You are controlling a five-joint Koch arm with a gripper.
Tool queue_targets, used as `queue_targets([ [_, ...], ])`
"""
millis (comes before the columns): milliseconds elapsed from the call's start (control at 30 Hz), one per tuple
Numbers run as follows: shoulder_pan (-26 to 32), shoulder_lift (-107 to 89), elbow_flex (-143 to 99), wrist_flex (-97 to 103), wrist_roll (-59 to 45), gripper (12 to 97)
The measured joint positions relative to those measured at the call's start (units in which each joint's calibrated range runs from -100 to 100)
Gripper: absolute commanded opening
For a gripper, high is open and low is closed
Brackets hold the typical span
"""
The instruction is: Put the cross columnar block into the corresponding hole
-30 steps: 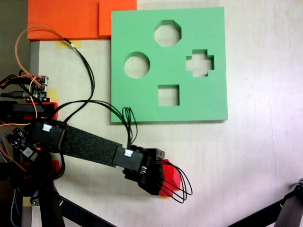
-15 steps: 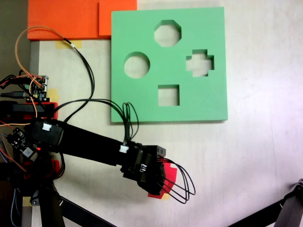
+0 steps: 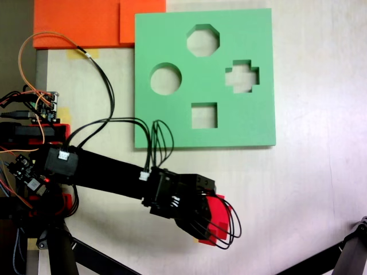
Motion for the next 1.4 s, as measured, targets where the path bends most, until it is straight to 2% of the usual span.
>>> queue_targets([
  [700, 11.9, 15.5, 17.5, 1.4, 4.1, 34.2],
  [1400, 18.5, 20.2, 18.3, 8.3, 6.3, 34.2],
])
